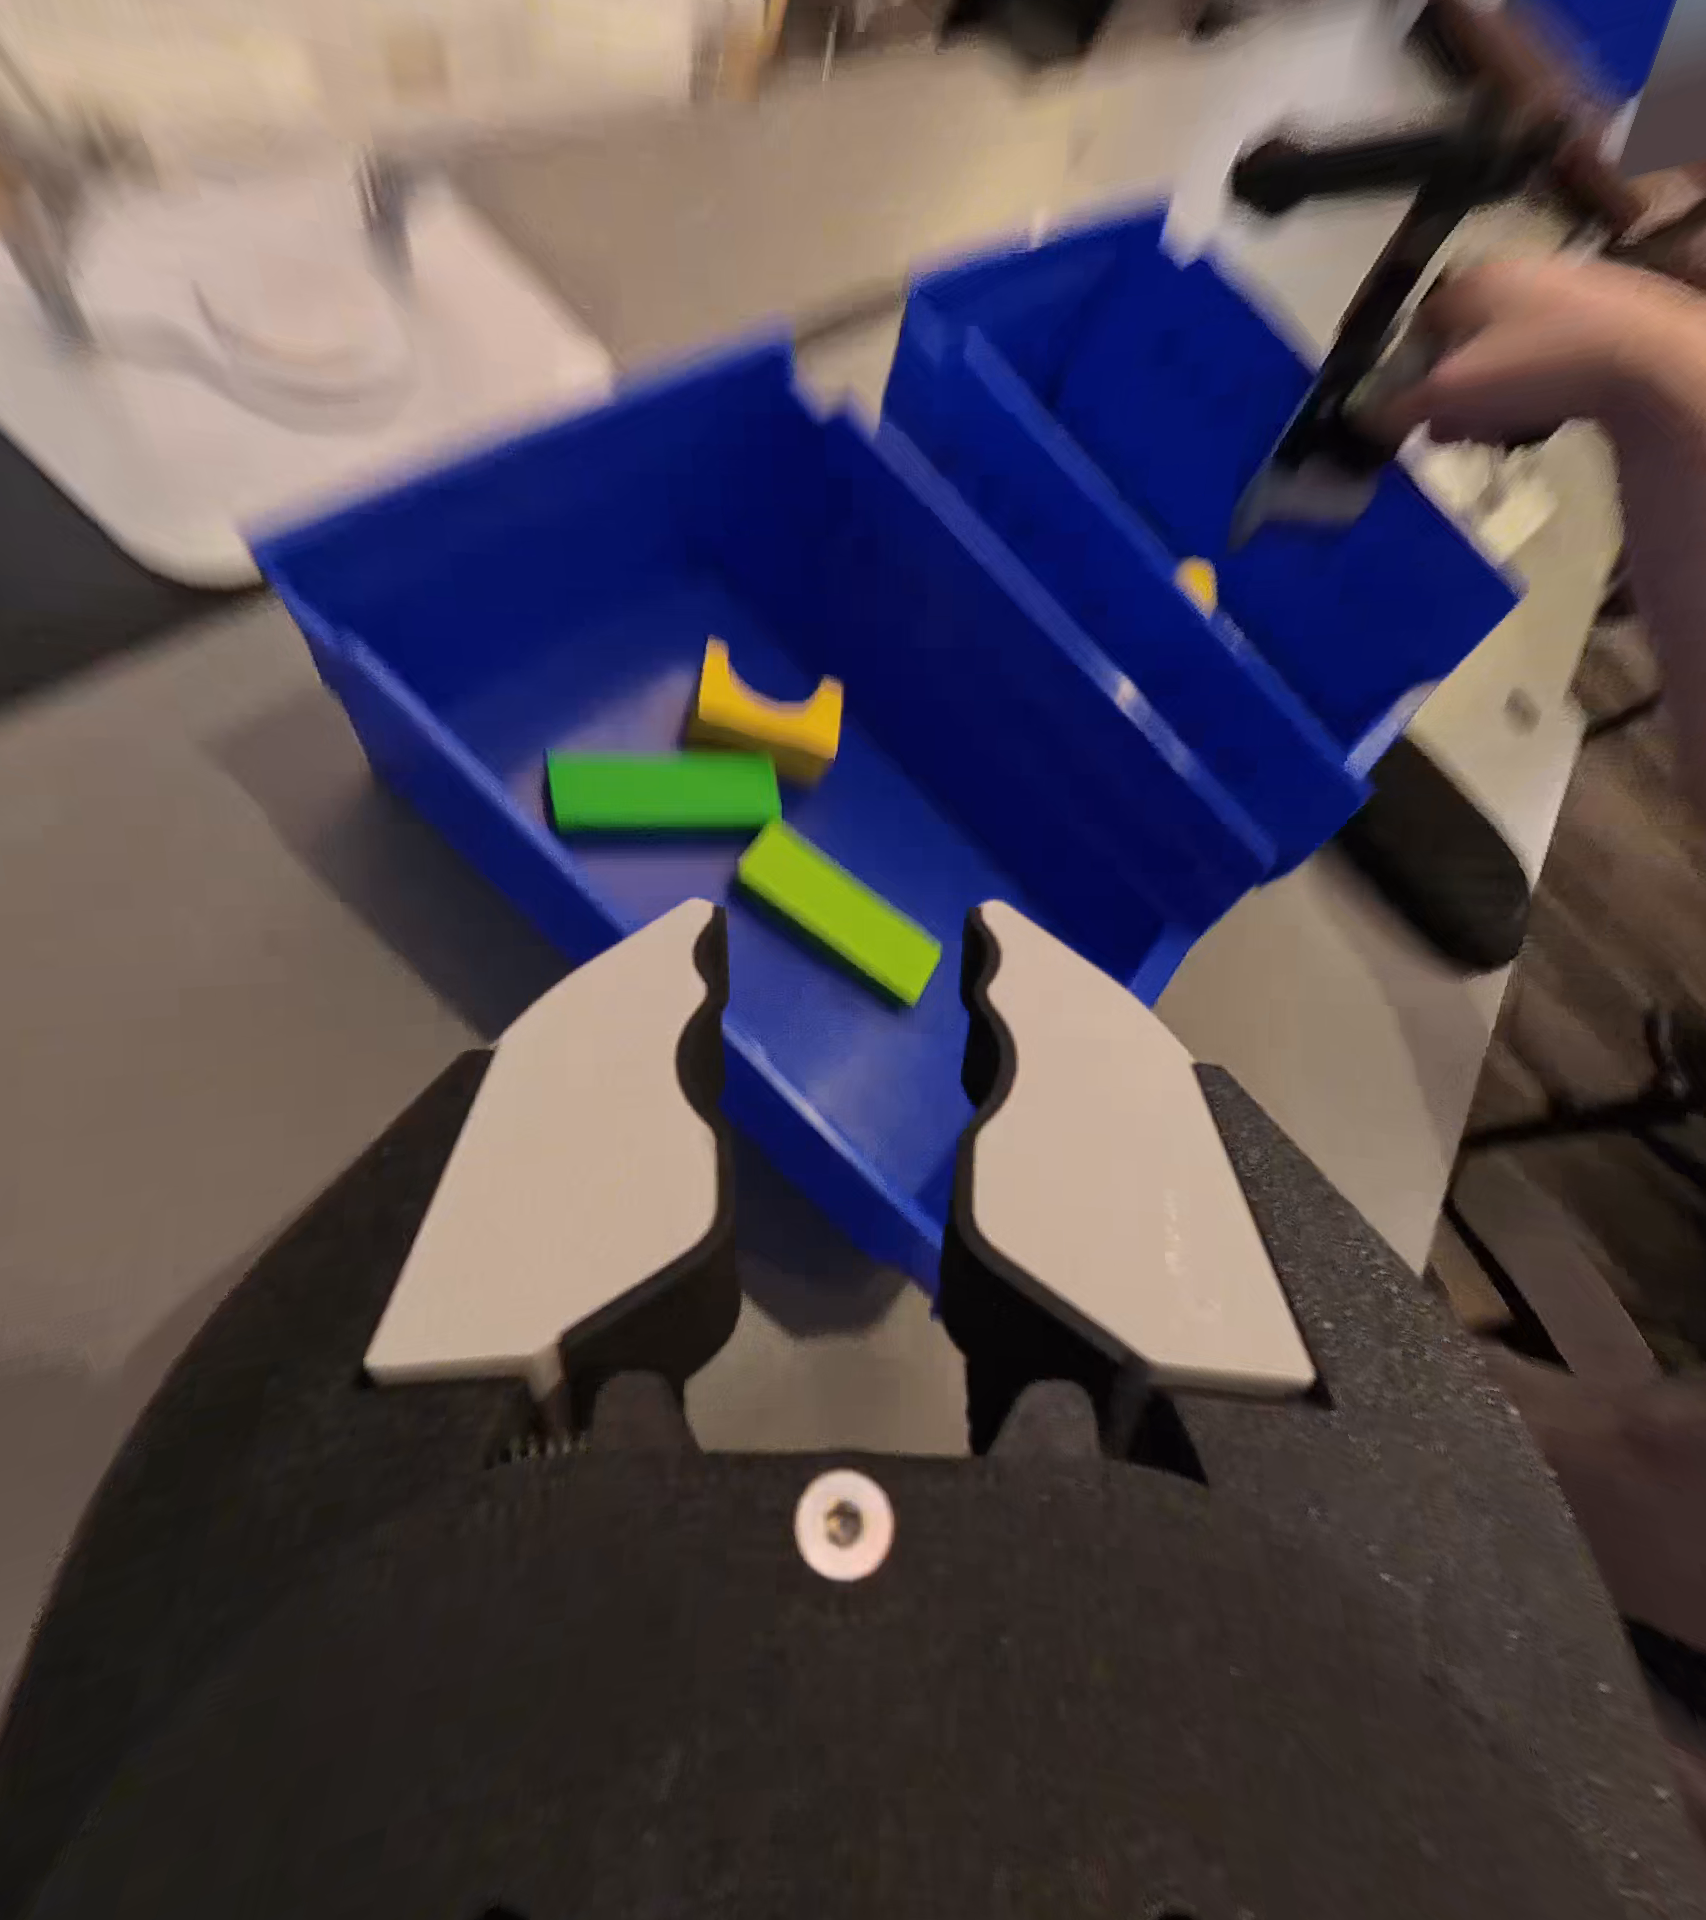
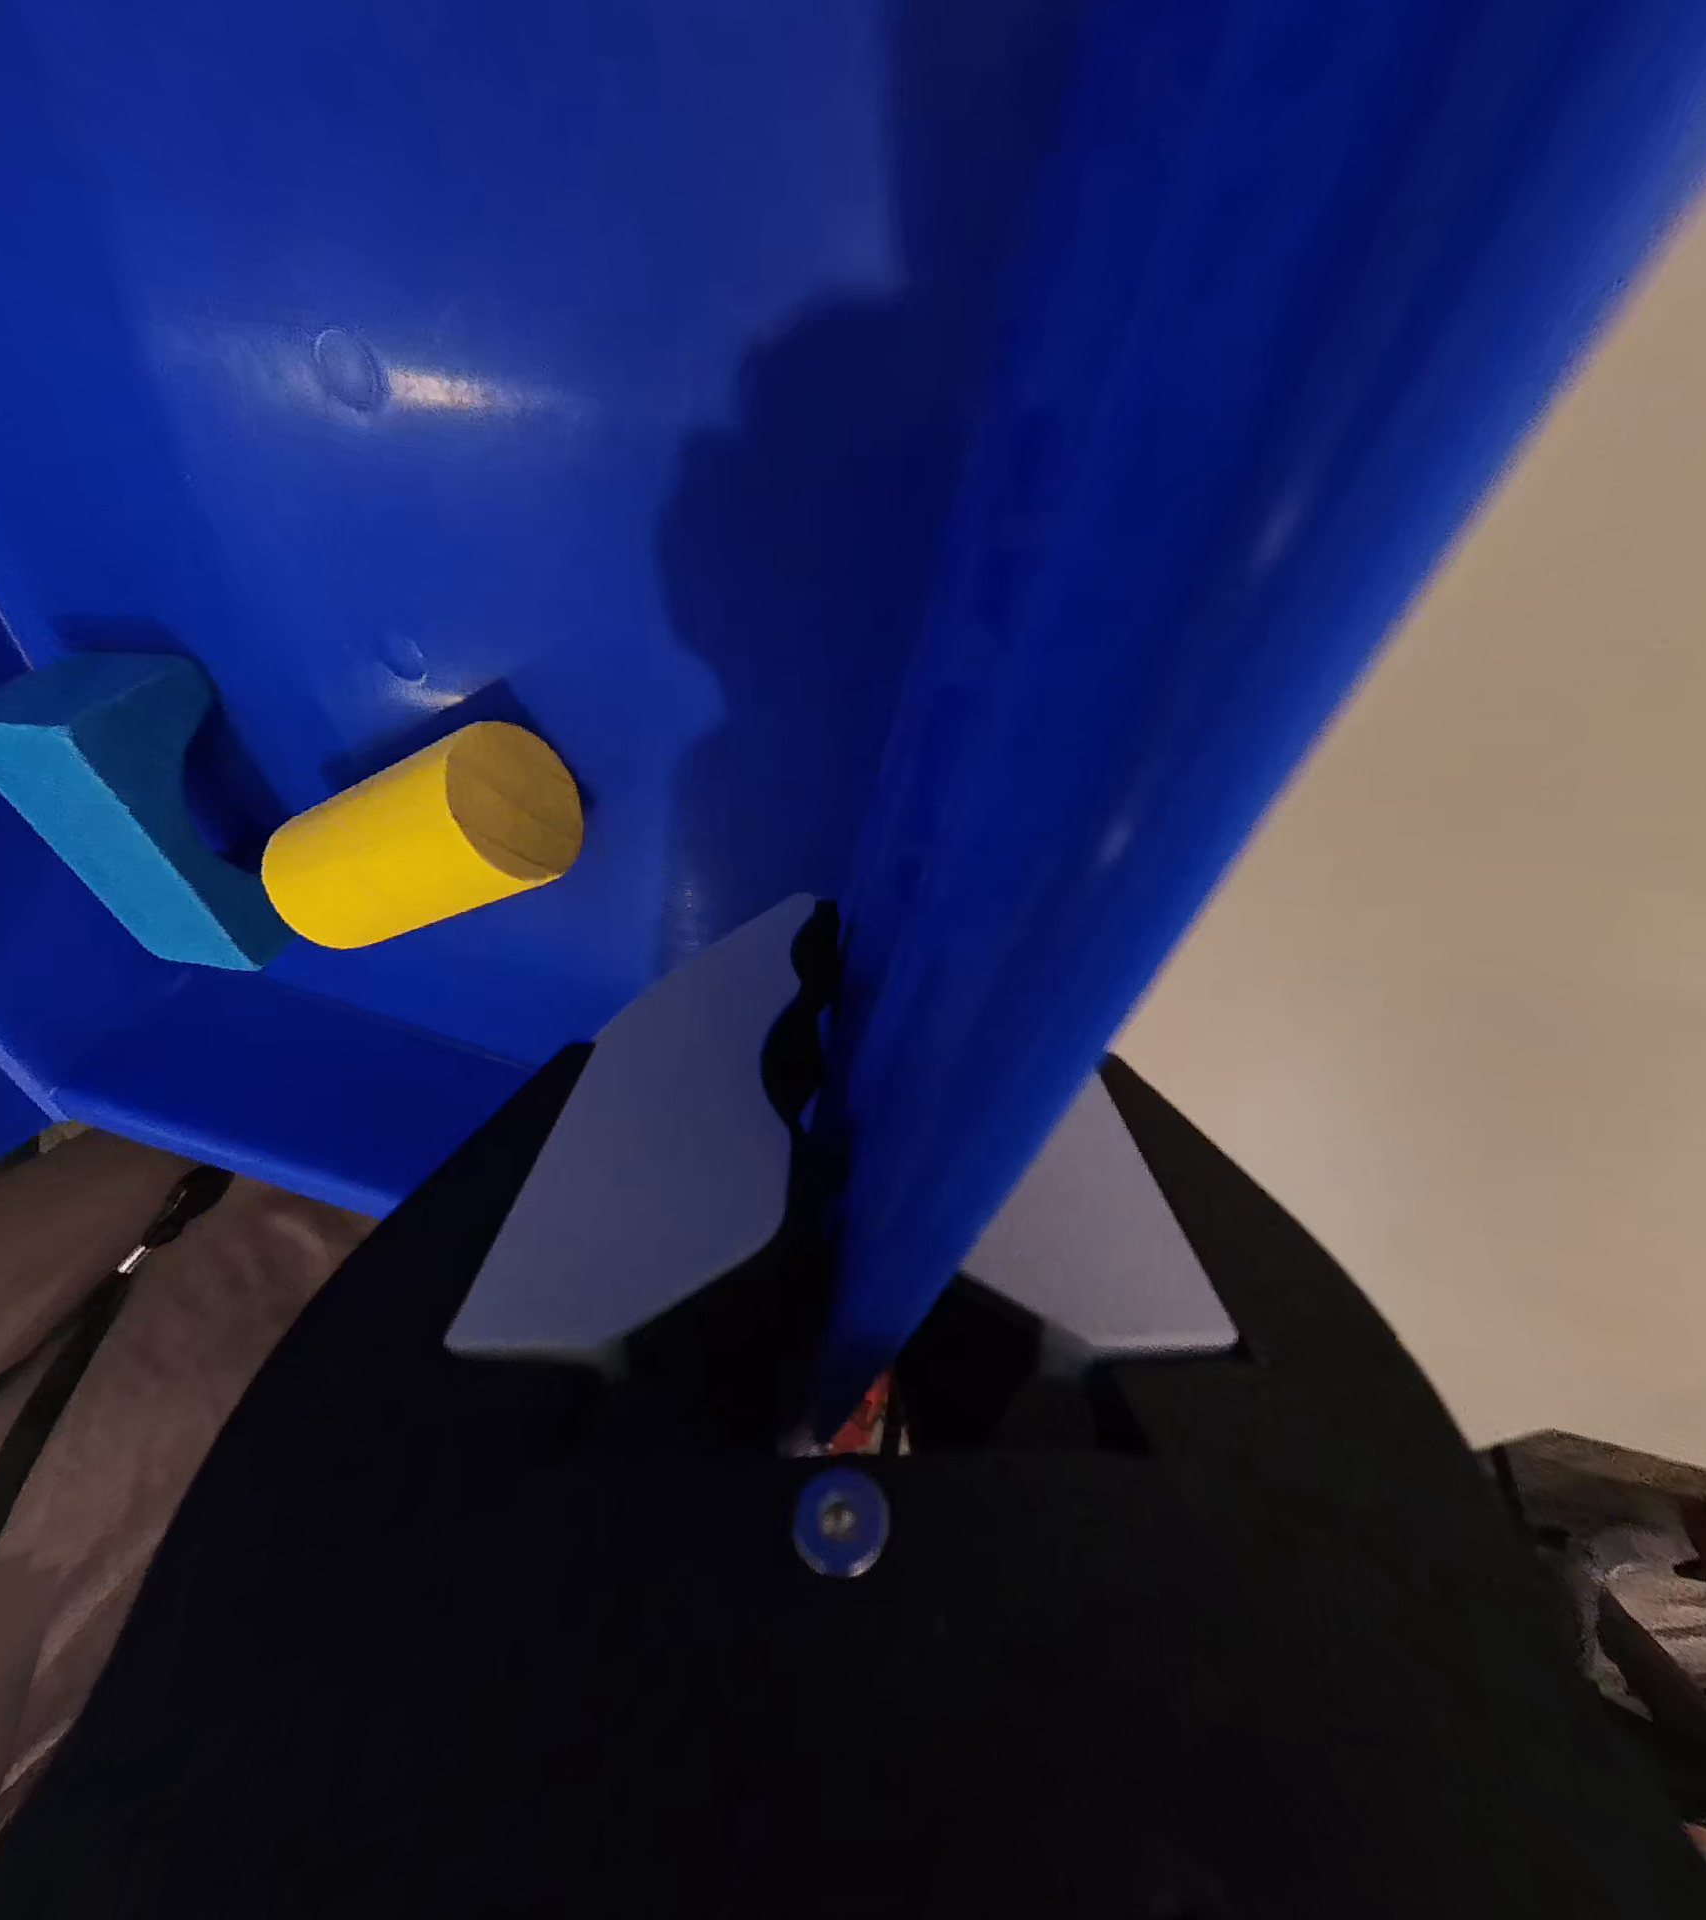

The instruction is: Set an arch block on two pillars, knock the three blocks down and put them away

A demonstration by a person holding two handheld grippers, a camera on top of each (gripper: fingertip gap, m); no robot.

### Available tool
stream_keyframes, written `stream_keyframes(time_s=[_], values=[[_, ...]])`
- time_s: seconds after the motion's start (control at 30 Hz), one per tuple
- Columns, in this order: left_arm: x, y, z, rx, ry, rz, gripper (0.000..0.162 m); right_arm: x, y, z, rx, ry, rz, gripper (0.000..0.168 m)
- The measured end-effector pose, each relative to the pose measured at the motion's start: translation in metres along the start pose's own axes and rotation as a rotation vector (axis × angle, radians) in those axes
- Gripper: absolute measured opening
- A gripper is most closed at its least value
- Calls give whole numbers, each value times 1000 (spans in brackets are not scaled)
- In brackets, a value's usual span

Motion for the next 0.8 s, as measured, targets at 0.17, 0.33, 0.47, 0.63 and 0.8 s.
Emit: stream_keyframes(time_s=[0.17, 0.33, 0.47, 0.63, 0.8], values=[[72, -15, -13, -148, -305, -60, 48, 63, 6, 17, -39, -42, 46, 5], [134, -16, -5, -253, -533, -223, 42, 132, 72, 6, 24, -53, 116, 5], [170, -20, 14, -319, -703, -331, 41, 159, 162, -22, 151, -67, 123, 5], [209, -18, 41, -198, -673, -481, 52, 158, 300, -61, 360, -98, 66, 6], [245, -14, 68, -53, -703, -592, 73, 132, 428, -87, 515, -130, -26, 6]])
Point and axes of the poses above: each gripper's, where its closed fingertips meet, x back along the fingers, z out of its underside, y = z × x across the jaws, the point moved 8 cm from there along x, back along the fingers, and after that the axes turned 7 degrees about z, right-handed, at the moved point
